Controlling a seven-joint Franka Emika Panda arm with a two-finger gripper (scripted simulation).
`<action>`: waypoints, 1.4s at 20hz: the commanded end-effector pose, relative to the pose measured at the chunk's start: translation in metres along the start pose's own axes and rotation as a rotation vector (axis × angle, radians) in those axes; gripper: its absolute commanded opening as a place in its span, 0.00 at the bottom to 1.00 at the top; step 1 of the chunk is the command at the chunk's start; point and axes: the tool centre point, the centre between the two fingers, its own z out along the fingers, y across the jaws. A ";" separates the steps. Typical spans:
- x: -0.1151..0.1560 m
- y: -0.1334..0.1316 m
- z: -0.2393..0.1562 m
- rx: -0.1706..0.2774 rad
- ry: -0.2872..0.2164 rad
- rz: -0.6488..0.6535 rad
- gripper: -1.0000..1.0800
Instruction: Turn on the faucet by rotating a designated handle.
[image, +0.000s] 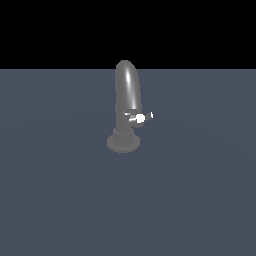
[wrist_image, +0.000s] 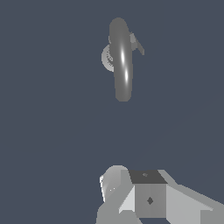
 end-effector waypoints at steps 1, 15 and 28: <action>0.007 -0.002 0.000 0.009 -0.024 0.020 0.00; 0.073 -0.013 0.004 0.084 -0.230 0.193 0.00; 0.140 -0.013 0.022 0.162 -0.446 0.374 0.00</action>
